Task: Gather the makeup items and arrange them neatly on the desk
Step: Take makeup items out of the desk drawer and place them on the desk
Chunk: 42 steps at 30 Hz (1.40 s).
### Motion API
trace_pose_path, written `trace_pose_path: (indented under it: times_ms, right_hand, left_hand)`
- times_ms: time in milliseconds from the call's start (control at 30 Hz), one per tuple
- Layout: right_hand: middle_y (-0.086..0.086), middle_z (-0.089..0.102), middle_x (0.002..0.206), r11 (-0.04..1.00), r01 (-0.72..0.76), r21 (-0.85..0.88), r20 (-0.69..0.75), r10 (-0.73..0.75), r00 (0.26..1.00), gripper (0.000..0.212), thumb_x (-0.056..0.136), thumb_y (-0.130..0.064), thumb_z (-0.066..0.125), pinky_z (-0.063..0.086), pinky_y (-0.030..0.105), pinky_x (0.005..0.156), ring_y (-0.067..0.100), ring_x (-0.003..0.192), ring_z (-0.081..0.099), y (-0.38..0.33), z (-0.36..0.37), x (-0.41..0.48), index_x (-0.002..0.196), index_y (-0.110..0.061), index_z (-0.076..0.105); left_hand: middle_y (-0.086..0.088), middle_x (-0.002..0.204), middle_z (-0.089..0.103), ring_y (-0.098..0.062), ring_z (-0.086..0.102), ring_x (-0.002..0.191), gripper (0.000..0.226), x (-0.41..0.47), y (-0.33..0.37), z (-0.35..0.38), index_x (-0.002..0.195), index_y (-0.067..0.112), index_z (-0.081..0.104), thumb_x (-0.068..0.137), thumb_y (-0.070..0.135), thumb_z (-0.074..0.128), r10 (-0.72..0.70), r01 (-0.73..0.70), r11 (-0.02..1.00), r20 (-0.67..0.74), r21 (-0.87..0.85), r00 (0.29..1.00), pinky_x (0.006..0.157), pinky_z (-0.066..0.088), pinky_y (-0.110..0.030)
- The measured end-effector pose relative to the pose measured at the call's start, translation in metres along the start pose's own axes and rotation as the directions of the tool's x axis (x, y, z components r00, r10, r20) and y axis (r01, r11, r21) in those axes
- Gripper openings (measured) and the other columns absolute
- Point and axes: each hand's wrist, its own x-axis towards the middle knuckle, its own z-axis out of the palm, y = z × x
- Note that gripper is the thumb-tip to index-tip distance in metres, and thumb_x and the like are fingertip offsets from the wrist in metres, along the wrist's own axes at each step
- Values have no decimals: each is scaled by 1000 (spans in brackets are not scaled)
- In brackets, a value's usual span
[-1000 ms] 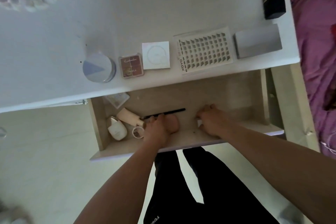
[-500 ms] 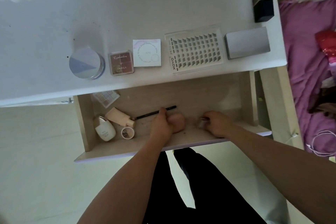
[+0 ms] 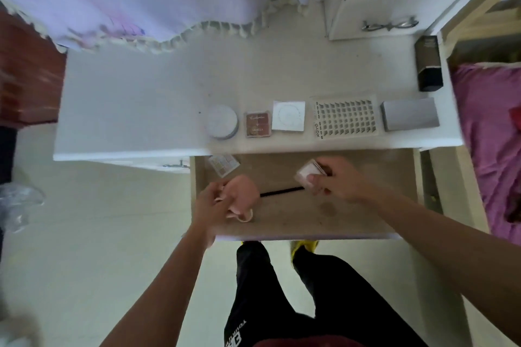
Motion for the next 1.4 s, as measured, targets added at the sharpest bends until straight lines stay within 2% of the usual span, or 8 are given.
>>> trace_pose_path:
  times_ms: [100,233,333,500,867,1033,1233,1400]
  right_hand:
    - [1,68,95,996,87,-3,0,-87,996,18,89,-15,69,53,20,61,14,79,67,-53,12,15,107,-14,63]
    - [5,67,108,978,177,-115,-3,-178,984,36,88,-25,70,53,35,83,21,95,64,-124,34,43,121,-10,63]
    - [5,63,117,965,180,-190,-22,-187,982,44,87,-21,71,46,35,92,23,106,60,-170,54,67,129,-14,59]
    - [3,63,121,913,173,-371,-36,-200,979,44,84,-19,69,44,30,87,24,110,58,-225,87,106,127,-20,58]
    - [4,54,99,858,122,-500,45,-115,992,15,85,-11,61,33,28,72,25,94,51,-271,153,184,94,-16,49]
    - [3,53,110,837,117,-535,30,-119,992,18,90,-18,57,36,29,78,24,105,51,-277,163,192,108,-15,59]
    - [2,61,113,810,92,-580,-7,-118,993,23,96,-23,51,41,32,83,25,108,56,-284,119,189,114,-15,62]
    - [-11,56,108,643,78,-762,90,-14,996,22,93,-27,59,37,28,80,14,104,53,-273,100,178,114,-32,60]
  left_hand:
    - [-15,104,62,-31,65,96,21,2,24,-48,109,14,66,91,3,63,52,-57,995,-63,-82,997,72,60,-43]
    - [-17,110,59,-33,62,102,25,23,50,-110,114,10,65,90,8,66,109,-118,991,-142,-60,984,74,60,-45]
    - [-17,105,58,-34,61,100,25,44,64,-147,114,8,64,89,8,66,141,-146,989,-158,-24,977,73,60,-44]
    - [-10,96,55,-30,59,93,29,81,82,-188,115,8,60,87,5,67,122,-114,992,-145,63,982,63,58,-34]
    - [-11,98,59,-30,60,90,26,152,97,-242,113,11,62,87,12,67,124,-108,982,-96,156,988,82,54,-50]
    - [-3,98,64,-28,62,100,26,164,95,-257,116,16,63,91,22,61,185,-153,946,-88,287,979,90,50,-41]
    - [-14,117,57,-30,58,105,34,167,98,-249,127,10,58,94,18,52,317,-216,806,-93,551,944,87,45,-31]
    - [-10,133,46,-32,42,123,40,150,101,-234,125,19,57,85,23,60,451,-315,511,63,800,890,98,42,-41]
